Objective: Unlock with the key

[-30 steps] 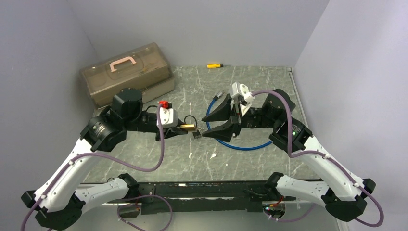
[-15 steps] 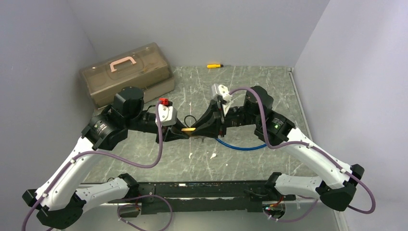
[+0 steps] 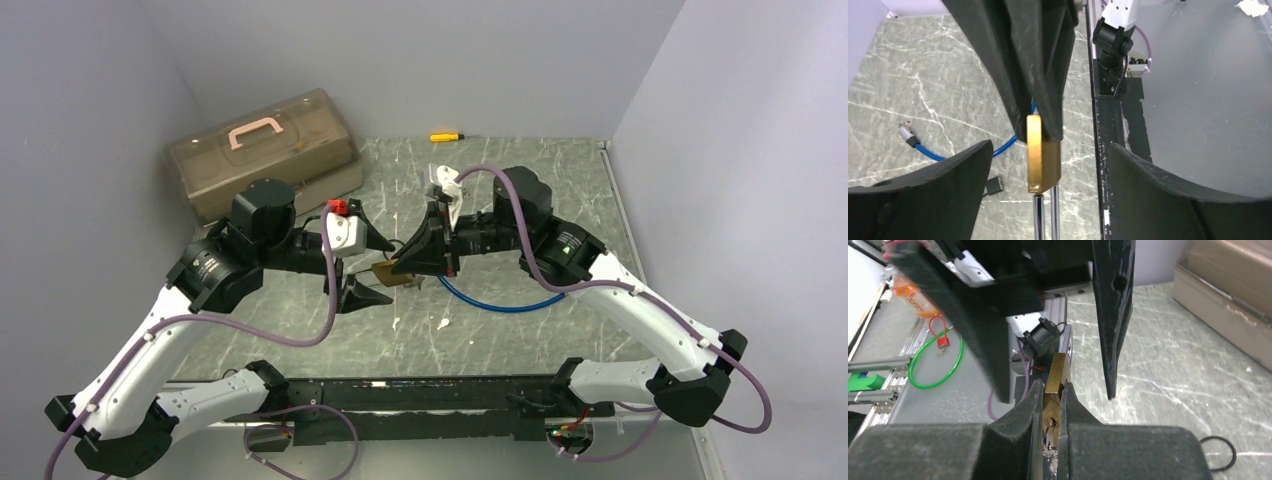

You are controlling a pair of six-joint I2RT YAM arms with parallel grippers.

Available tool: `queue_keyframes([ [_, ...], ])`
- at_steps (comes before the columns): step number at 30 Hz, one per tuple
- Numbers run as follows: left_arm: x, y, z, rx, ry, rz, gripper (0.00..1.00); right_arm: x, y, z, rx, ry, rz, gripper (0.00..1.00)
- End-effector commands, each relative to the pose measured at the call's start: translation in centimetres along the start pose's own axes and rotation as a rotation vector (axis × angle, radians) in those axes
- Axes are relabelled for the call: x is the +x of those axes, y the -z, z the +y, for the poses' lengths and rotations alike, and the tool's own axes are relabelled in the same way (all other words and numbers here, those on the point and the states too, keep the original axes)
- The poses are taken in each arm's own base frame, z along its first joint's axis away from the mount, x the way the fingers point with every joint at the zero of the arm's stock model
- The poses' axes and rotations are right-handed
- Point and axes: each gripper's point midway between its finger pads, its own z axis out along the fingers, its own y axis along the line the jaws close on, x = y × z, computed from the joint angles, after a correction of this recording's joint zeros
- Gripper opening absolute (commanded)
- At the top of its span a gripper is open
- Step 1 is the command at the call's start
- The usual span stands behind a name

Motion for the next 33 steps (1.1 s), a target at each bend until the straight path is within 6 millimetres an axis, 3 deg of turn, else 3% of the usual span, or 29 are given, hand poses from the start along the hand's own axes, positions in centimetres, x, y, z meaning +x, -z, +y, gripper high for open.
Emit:
queue_keyframes([
  [1, -1.5, 0.8, 0.6, -0.065, -0.117, -0.045, 0.99, -2.5, 0.1, -0.9, 0.069, 0.016, -0.056, 0.0],
  [9, 4.2, 0.9, 0.3, -0.094, -0.078, 0.069, 0.99, -3.1, 0.6, -0.8, 0.083, 0.035, -0.048, 0.0],
  [11, 6.1, 1.2, 1.4, -0.159, -0.097, 0.116, 0.99, -3.2, 0.7, -0.8, 0.087, 0.038, -0.051, 0.0],
  [13, 8.3, 1.7, 3.7, -0.285, -0.129, 0.167, 0.99, -3.2, 0.7, -0.7, 0.084, 0.039, -0.055, 0.0],
  [16, 8.9, 2.7, 5.5, -0.373, -0.16, 0.178, 0.99, -2.9, 0.5, -0.8, 0.075, 0.029, -0.05, 0.0],
  [21, 8.5, 2.4, 4.5, -0.304, -0.178, 0.161, 0.99, -2.8, 0.5, -1.0, 0.085, 0.024, -0.057, 0.0],
  [26, 7.5, 2.2, 4.0, -0.256, -0.277, 0.129, 0.68, -2.3, 0.4, -1.4, 0.108, 0.011, -0.06, 0.0],
  [27, 7.2, 2.3, 3.8, -0.238, -0.324, 0.129, 0.38, -2.2, 0.4, -1.8, 0.125, -0.004, -0.067, 0.0],
  [28, 7.2, 2.3, 3.7, -0.233, -0.338, 0.13, 0.31, -2.1, 0.4, -2.1, 0.137, -0.012, -0.071, 0.0],
  [33, 7.2, 2.6, 4.1, -0.249, -0.398, 0.151, 0.24, -1.3, 0.5, -4.5, 0.214, -0.106, -0.089, 0.0],
])
